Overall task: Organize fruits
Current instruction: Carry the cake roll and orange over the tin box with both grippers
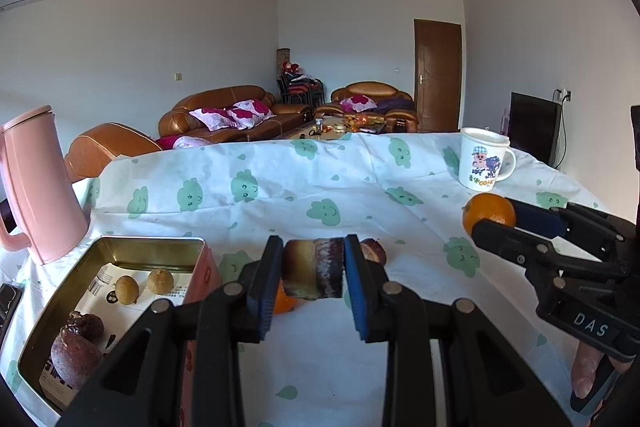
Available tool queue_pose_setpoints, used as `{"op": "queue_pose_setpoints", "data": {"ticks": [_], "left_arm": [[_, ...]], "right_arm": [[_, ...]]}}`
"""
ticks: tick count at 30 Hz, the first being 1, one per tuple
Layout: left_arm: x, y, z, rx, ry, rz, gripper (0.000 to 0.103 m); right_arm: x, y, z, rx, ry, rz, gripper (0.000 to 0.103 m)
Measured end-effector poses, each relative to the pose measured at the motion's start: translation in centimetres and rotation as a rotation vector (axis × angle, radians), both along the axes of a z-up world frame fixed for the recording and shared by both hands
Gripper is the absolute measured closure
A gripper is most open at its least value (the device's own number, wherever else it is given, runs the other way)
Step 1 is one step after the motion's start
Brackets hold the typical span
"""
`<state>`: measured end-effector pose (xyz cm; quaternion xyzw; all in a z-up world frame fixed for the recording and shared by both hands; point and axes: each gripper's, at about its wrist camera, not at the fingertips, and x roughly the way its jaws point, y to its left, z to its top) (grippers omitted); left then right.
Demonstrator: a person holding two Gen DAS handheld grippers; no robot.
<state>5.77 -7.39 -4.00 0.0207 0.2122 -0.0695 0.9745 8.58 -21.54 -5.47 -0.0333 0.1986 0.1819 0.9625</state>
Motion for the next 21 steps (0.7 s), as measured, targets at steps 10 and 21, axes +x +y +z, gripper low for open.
{"op": "queue_pose_setpoints", "data": {"ticks": [10, 21], "left_arm": [[-0.3, 1.3, -0.1, -0.03, 0.017, 0.004, 0.071], [-1.0, 3.8, -0.2, -0.032, 0.043, 0.044, 0.071]], "right_arm": [[0.0, 2.0, -0.3, -0.033, 0.024, 0.02, 0.064], [1.2, 4.7, -0.7, 0.007, 0.106, 0.089, 0.064]]}}
